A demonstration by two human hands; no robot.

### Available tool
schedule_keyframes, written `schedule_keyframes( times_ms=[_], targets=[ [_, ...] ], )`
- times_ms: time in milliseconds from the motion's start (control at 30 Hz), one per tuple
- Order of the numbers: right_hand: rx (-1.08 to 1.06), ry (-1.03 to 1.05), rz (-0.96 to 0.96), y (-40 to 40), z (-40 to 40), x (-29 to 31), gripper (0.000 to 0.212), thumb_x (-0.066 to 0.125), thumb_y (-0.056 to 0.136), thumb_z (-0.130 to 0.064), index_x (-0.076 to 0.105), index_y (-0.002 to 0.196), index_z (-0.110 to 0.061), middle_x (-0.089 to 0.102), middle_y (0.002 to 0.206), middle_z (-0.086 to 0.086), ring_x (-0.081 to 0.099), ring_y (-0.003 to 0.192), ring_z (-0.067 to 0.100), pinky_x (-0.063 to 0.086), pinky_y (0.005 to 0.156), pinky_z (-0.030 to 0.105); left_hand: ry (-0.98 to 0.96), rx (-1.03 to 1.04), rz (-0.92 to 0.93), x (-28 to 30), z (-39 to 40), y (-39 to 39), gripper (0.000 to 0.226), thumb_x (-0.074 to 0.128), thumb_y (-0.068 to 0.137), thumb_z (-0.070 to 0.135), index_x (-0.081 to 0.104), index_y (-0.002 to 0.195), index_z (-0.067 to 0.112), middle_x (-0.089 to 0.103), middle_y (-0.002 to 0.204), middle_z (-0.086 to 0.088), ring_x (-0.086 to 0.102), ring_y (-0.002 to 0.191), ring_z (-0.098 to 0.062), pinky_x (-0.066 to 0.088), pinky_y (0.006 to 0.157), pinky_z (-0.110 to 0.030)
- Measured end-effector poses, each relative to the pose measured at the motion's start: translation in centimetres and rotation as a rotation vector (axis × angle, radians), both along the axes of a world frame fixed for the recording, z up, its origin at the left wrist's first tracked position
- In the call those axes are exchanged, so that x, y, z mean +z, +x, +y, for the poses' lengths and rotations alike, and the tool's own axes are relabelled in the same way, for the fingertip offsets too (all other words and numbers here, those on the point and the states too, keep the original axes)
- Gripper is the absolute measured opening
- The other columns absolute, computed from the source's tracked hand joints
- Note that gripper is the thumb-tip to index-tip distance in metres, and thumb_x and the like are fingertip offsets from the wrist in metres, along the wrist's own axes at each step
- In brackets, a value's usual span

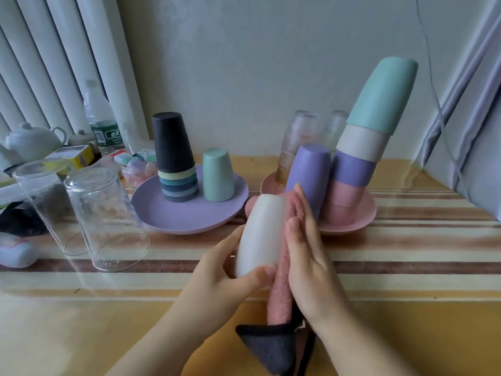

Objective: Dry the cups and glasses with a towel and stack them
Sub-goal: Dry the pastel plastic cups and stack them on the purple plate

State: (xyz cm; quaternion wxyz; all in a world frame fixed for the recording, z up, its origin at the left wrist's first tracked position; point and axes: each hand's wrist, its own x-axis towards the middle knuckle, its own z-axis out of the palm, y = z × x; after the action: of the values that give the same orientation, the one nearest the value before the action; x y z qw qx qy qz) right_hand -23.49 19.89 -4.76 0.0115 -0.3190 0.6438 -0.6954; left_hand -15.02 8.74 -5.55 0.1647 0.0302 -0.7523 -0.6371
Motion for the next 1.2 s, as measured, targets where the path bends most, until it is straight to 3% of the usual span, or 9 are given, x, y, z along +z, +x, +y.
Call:
schedule_keyframes(
  times_ms=[67,233,367,467,567,733,867,1067,1200],
  targets=[
    [0.057,-0.036,-0.144,-0.9,0.6,0.2,0.035,0.036,0.093,-0.053,0.039,0.126,-0.045,0.036,0.140,-0.029,0.032,0.125,-0.023,0.023,0.105,0.004,0.049,-0.008,0.008,-0.1,0.1,0.1,0.055,0.074,0.071,0.037,0.061,0.124,0.031,0.071,0.115,0.004,0.066,0.107,-0.013,0.054,0.087,-0.029],
    [0.184,0.003,-0.409,-0.4,0.3,-1.7,0.093,0.057,0.054,-0.086,0.061,0.124,-0.024,0.061,0.129,-0.006,0.052,0.125,0.011,0.032,0.113,0.040,0.210,0.080,0.091,0.5,-0.1,0.4,0.057,0.072,0.059,0.040,0.066,0.114,0.028,0.072,0.107,0.006,0.068,0.098,-0.009,0.052,0.076,-0.018],
    [0.148,0.154,-0.351,1.3,-0.3,-1.5,0.067,0.043,0.071,-0.080,0.063,0.111,-0.029,0.064,0.108,-0.023,0.058,0.100,-0.009,0.045,0.096,0.014,0.321,0.227,0.120,0.0,-0.9,0.2,0.062,0.072,0.050,0.044,0.058,0.106,0.020,0.072,0.090,0.010,0.068,0.084,-0.012,0.053,0.064,-0.021],
    [0.126,0.190,-0.348,2.2,-0.6,-1.1,0.037,0.031,0.095,-0.046,0.056,0.117,-0.031,0.060,0.120,-0.016,0.053,0.109,-0.011,0.039,0.102,0.015,0.309,0.276,0.128,0.3,-1.4,0.1,0.047,0.079,0.060,0.041,0.064,0.101,0.023,0.069,0.096,-0.001,0.067,0.080,-0.011,0.053,0.059,-0.021],
    [0.026,0.133,-0.323,1.8,-0.5,-1.3,0.039,0.027,0.095,-0.043,0.046,0.128,-0.036,0.045,0.138,-0.014,0.038,0.129,-0.006,0.023,0.115,0.021,0.197,0.367,0.137,0.4,-1.9,0.1,0.046,0.079,0.072,0.047,0.061,0.111,0.033,0.059,0.109,-0.010,0.064,0.090,-0.012,0.053,0.064,-0.018],
    [0.045,0.092,-0.298,2.3,-0.8,-0.6,0.028,0.030,0.086,-0.046,0.040,0.112,-0.052,0.037,0.116,-0.042,0.030,0.095,-0.042,0.021,0.080,-0.013,-0.052,0.426,0.175,0.3,-1.5,0.4,0.048,0.059,0.073,0.062,0.059,0.115,0.038,0.067,0.107,0.014,0.063,0.103,-0.008,0.050,0.077,-0.015],
    [0.157,0.077,-0.228,3.5,-1.2,-1.3,0.041,0.032,0.087,-0.050,0.027,0.127,-0.047,0.032,0.127,-0.040,0.028,0.108,-0.039,0.022,0.088,-0.010,-0.116,0.454,0.100,0.0,-1.7,0.3,0.069,0.071,0.055,0.068,0.054,0.117,0.044,0.064,0.110,0.023,0.062,0.104,-0.001,0.055,0.084,-0.035],
    [0.006,-0.029,-0.287,2.2,0.0,-0.5,0.033,0.034,0.078,-0.052,0.037,0.111,-0.050,0.038,0.114,-0.040,0.033,0.098,-0.040,0.031,0.086,-0.008,-0.040,0.155,0.002,0.7,-0.3,0.5,0.052,0.073,0.070,0.047,0.060,0.118,0.033,0.071,0.104,0.018,0.066,0.095,0.000,0.048,0.071,-0.009],
    [0.058,-0.142,-0.372,0.3,0.8,0.7,0.043,0.044,0.087,-0.055,0.061,0.116,-0.027,0.062,0.122,-0.017,0.054,0.116,-0.006,0.043,0.097,0.017,0.147,-0.019,-0.052,0.9,-0.2,0.8,0.047,0.067,0.065,0.052,0.071,0.107,0.031,0.073,0.108,0.005,0.068,0.101,-0.010,0.053,0.081,-0.021]
  ],
)
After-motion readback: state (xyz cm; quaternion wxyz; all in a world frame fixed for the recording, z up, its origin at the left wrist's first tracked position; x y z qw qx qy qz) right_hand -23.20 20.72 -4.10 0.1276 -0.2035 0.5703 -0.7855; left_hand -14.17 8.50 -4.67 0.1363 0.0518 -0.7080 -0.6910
